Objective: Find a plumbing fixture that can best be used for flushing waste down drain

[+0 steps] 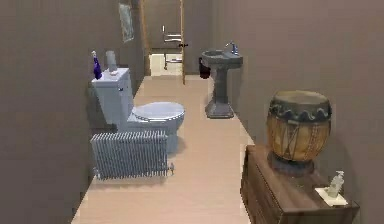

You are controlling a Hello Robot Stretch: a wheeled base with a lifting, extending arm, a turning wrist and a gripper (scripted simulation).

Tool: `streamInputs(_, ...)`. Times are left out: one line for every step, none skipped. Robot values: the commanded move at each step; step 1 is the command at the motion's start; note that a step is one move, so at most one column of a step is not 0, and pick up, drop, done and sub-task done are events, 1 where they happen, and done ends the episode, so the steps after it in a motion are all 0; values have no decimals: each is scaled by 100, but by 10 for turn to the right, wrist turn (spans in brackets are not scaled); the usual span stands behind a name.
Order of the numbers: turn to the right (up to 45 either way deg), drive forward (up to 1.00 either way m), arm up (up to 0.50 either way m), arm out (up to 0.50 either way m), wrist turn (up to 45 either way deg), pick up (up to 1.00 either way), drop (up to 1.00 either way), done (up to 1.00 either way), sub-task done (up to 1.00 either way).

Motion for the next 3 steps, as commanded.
streamInputs(0,100,0,0,0,0,0,0,0)
streamInputs(120,0,0,0,0,0,0,0,0)
streamInputs(0,20,0,0,0,0,0,0,0)
